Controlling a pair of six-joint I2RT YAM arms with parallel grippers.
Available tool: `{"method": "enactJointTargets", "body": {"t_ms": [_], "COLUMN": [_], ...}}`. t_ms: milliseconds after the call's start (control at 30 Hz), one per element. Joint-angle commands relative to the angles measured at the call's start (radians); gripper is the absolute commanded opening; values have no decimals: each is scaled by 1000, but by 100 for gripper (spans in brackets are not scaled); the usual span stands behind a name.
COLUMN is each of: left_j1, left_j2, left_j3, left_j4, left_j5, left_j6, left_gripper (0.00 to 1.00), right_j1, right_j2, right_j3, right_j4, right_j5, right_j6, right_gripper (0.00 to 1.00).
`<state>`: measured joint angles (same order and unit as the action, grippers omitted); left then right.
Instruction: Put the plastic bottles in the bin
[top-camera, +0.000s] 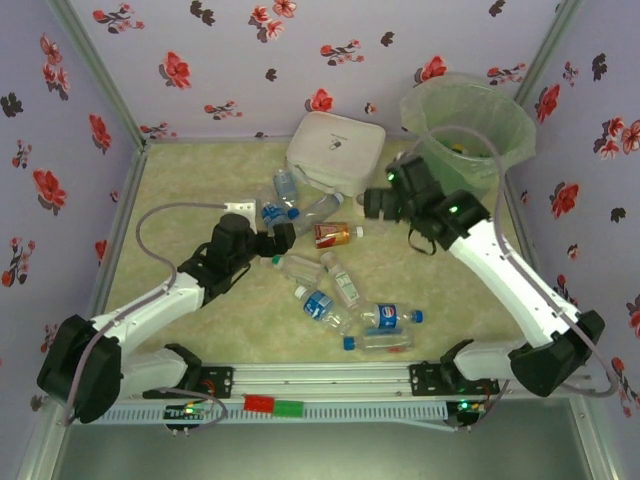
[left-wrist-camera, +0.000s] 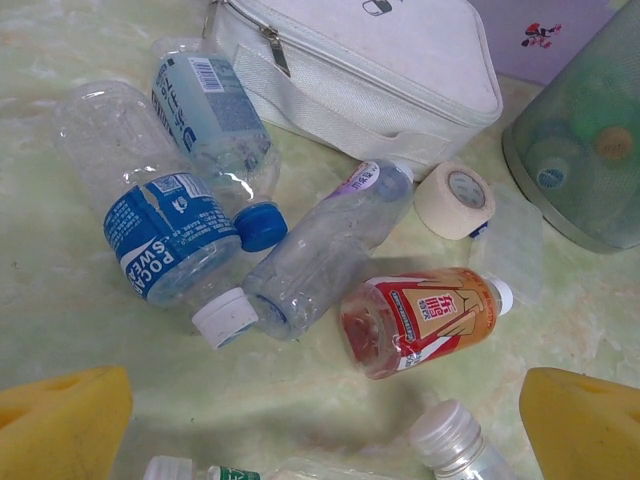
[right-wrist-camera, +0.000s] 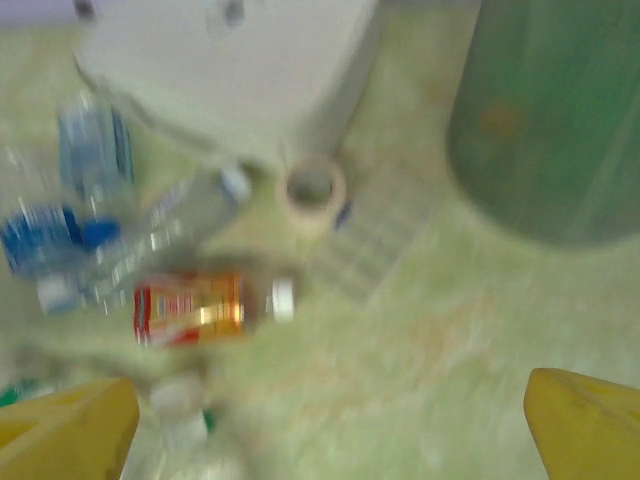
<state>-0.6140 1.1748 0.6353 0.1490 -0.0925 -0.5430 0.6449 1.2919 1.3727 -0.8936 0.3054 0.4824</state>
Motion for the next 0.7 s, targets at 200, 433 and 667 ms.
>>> {"method": "enactJointTargets", "body": {"t_ms": [200, 433, 667], "left_j1": [14, 22, 29], "left_j2": [33, 47, 34], "left_j3": [-11, -34, -49], "left_j4": [43, 67, 58], "left_j5": [28, 30, 31], "left_j6": [13, 2, -8], "left_gripper": [100, 100, 100], "right_j1": [190, 201, 200], "right_j2": [-131, -368, -392], "right_j3": [-268, -593, -729], "right_j4": [-291, -158, 38], "right_j5": [23, -120, -212], "right_j6": [580, 938, 1067], "right_gripper": [100, 100, 100]}}
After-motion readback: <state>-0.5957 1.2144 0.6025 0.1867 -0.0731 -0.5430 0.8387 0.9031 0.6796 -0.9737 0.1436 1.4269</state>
